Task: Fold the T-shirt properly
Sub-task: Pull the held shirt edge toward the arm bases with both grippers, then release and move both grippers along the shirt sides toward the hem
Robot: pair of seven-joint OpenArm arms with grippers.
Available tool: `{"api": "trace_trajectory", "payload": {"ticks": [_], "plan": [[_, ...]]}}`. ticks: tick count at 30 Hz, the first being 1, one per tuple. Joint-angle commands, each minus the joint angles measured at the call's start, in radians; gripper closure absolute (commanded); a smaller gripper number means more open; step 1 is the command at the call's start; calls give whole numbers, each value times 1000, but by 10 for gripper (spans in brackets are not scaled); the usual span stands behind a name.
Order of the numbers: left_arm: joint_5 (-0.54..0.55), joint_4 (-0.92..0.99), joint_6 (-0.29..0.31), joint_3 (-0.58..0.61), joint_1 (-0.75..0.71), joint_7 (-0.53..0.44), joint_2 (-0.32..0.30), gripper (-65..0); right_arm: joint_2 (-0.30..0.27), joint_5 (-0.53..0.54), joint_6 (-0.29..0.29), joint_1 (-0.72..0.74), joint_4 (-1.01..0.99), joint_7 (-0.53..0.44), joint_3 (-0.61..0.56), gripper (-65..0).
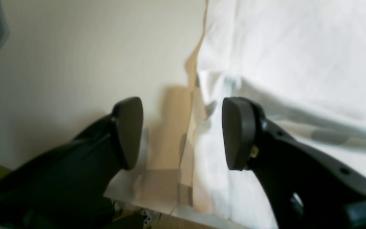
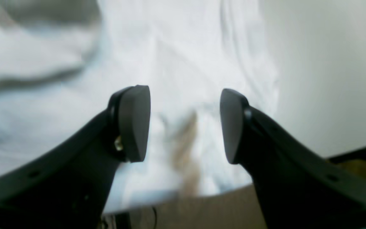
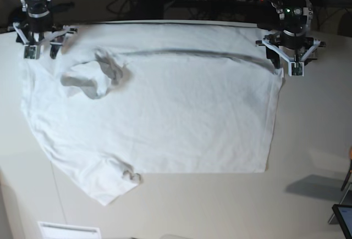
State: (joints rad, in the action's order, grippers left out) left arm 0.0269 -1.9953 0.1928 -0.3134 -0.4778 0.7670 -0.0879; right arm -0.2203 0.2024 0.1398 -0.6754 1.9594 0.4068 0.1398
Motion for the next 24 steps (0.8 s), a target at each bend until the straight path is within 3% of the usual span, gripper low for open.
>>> {"api": "trace_trajectory", "payload": {"ticks": [1, 6, 8, 11, 14, 18, 24], "plan": [[-5, -23, -2, -25, 11, -16, 9, -386, -9, -5, 5, 1, 22, -19, 7, -329], [-5, -23, 32, -120, 93, -17, 52, -386, -9, -5, -18, 76, 24, -21, 7, -329], [-6, -20, 69, -132, 138, -16, 52, -386, -9, -5, -75, 138, 24, -21, 8, -329], [-14, -12, 72, -131, 216, -16, 44, -386, -11, -5, -150, 254, 14, -1, 13, -329], [-15, 9, 72, -128, 305, -16, 43, -386, -12, -8, -213, 405, -4, 111, 14, -329], [-17, 74, 72, -120, 405, -16, 3, -386, -11, -10, -257, 607, -94, 229, 16, -329], [-17, 314, 72, -43, 571, -16, -109, -388, -17, -10, -259, 883, -375, 246, 17, -332]]}}
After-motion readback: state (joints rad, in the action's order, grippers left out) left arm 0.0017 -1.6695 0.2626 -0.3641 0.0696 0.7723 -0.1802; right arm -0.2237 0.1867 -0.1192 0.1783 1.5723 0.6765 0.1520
